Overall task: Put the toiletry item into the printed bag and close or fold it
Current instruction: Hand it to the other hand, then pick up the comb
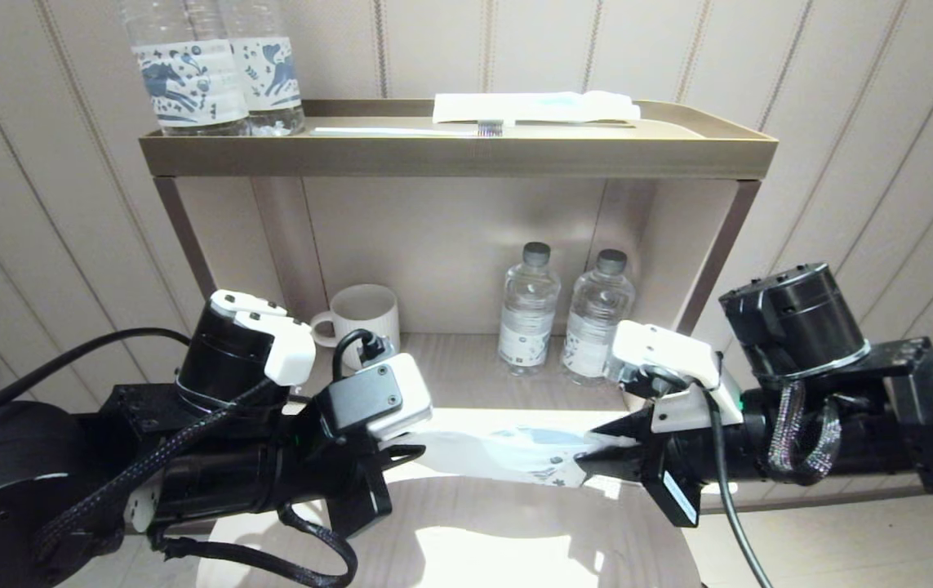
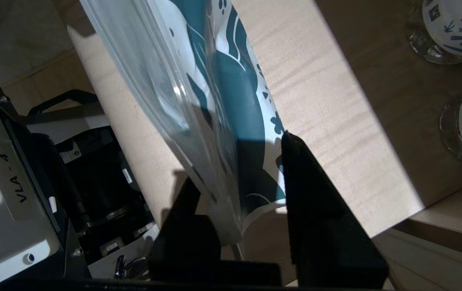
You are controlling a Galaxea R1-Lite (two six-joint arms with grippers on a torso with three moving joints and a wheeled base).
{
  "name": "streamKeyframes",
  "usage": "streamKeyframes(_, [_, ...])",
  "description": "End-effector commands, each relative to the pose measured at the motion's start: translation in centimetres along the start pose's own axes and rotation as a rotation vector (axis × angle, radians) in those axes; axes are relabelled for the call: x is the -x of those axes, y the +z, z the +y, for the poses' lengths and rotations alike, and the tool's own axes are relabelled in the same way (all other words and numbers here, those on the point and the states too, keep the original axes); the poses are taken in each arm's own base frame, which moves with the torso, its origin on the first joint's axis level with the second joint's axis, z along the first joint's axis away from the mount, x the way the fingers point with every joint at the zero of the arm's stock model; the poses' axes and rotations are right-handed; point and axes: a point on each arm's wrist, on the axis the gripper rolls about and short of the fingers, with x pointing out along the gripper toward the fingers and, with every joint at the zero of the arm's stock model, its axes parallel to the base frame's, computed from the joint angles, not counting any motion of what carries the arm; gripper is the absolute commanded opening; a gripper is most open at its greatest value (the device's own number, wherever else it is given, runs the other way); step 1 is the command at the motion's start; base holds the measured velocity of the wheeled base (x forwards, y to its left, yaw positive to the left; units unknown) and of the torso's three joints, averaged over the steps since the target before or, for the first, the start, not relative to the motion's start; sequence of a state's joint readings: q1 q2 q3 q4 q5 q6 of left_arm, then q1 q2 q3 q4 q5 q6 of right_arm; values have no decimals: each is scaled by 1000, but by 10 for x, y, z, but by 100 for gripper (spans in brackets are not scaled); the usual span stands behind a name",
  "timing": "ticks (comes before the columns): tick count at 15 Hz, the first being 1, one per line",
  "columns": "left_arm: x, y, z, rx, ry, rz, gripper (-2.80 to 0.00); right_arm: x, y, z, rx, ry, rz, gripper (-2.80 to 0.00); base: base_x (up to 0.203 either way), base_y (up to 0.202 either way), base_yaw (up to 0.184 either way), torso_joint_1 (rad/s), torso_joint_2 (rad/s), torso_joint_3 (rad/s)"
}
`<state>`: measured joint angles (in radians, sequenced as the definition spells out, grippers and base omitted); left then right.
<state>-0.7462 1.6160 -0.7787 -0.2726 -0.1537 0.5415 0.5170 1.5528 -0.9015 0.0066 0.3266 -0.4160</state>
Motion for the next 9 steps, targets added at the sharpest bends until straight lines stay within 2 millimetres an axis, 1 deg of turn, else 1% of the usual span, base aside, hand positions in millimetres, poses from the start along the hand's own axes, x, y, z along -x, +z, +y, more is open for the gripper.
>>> streamKeyframes(1, [0,1,0,-4,0,-4,-280,-2,-1,0,0,6,6,0,0,0,0,0,0,0])
streamKeyframes(5, [1,0,0,0,1,-5,-280,5,-2,-1,-6,-11,-3,0,0,0,0,0,0,0])
streamKeyframes(9, [3,1,1,2,6,-12,-280,33,-4,4,-2,-48,-41,0,0,0,0,0,0,0])
